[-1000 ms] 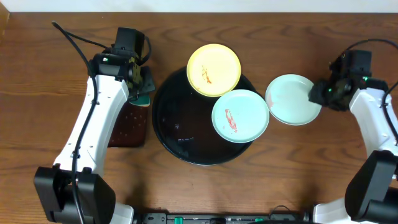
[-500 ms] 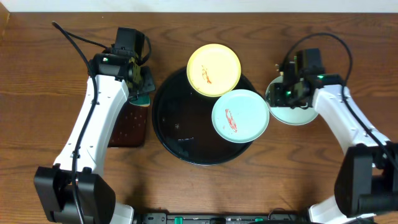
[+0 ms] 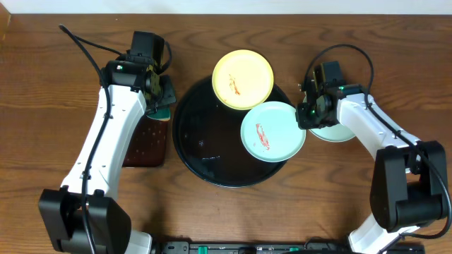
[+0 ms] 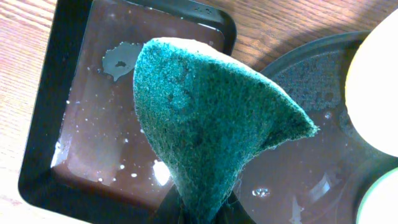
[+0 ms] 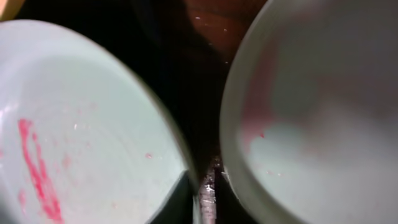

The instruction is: Clean dirty plates on tray and stack at the side

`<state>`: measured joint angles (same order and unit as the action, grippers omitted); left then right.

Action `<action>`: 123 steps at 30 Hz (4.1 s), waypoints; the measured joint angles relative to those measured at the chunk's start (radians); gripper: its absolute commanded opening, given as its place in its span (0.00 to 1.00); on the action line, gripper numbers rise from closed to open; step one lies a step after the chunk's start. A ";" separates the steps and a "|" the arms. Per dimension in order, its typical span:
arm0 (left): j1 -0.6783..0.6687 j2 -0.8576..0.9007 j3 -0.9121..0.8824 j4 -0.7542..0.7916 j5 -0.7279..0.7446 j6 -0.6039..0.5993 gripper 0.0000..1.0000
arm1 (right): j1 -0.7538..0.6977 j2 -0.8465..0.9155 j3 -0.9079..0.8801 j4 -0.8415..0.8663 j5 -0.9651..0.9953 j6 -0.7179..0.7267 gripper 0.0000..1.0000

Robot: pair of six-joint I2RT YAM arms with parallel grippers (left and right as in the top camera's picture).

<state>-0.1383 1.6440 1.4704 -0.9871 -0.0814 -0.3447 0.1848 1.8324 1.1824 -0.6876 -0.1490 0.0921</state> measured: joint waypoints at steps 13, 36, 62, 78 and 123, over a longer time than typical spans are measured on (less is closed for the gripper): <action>0.000 0.000 0.000 0.000 0.000 0.000 0.07 | 0.042 -0.027 0.000 -0.108 -0.008 0.008 0.01; 0.000 0.000 0.000 0.000 0.000 0.000 0.07 | 0.321 0.009 0.001 -0.031 -0.020 0.420 0.35; -0.174 0.000 -0.132 0.053 0.150 -0.002 0.07 | 0.305 0.104 0.018 -0.018 -0.109 0.409 0.01; -0.338 0.069 -0.377 0.333 0.206 -0.166 0.07 | 0.305 0.104 0.018 -0.018 -0.109 0.409 0.01; -0.282 0.217 -0.323 0.275 0.172 -0.036 0.07 | 0.320 0.114 0.021 0.037 -0.142 0.427 0.01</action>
<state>-0.4198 1.8606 1.1477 -0.7116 0.0902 -0.3805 0.5049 1.9465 1.2034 -0.6506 -0.2913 0.5190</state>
